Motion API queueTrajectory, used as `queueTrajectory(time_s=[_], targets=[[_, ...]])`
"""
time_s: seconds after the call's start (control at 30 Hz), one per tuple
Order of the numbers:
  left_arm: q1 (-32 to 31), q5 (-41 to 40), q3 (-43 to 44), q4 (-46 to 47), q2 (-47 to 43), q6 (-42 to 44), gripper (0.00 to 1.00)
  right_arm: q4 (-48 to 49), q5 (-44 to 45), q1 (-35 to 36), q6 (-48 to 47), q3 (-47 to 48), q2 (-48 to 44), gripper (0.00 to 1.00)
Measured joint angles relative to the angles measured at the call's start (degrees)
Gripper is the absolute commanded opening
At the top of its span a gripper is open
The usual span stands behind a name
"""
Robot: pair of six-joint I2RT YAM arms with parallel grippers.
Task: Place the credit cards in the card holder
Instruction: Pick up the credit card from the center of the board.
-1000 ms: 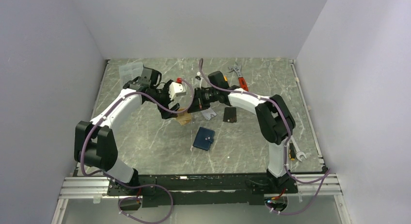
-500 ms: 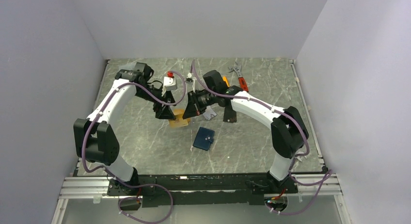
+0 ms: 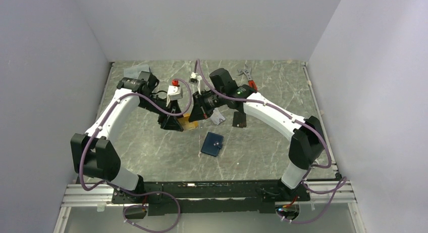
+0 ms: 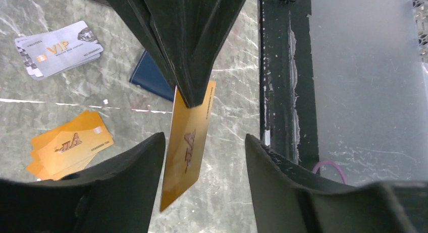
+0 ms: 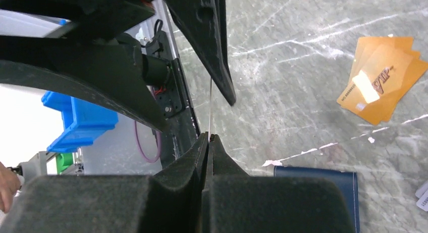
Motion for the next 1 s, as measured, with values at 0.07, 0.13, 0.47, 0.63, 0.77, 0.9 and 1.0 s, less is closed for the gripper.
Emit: queueTrajectory(time_s=[0.07,0.13,0.47,0.63,0.77,0.9,1.0], targets=[[-0.4,0.3,-0.1,0.0,-0.5,-0.3,0.46,-0.8,0.5,0.7,-0.6,1.4,0.0,0.0],[-0.7,0.5,-0.2,0.0,-0.6,-0.3,0.33,-1.3,0.9,1.1,-1.2,2.4,0.0,0.0],[-0.6,1.9,-0.3,0.7,-0.5,-1.3,0.0,-5.7,0.7,1.6,-4.4,5.2,0.0,0.11],[-0.7,4.0,-0.3,-0.5,-0.3,-1.6,0.0,-5.2,0.6,1.0,-4.2,5.3,-0.1,0.53],[-0.8,8.5,1.0,-0.9,0.7,-4.5,0.0,-1.0,0.7,-2.2,-1.6,1.8,-4.0,0.82],[-1.0,11.5,1.6,6.3,0.9,-15.5,0.0,7.2,2.7,-7.5,2.8,-7.3,-14.0,1.0],[-1.6,11.8,0.9,17.8,0.3,-27.3,0.0,14.1,4.9,-10.7,7.0,-14.9,-21.4,1.0]])
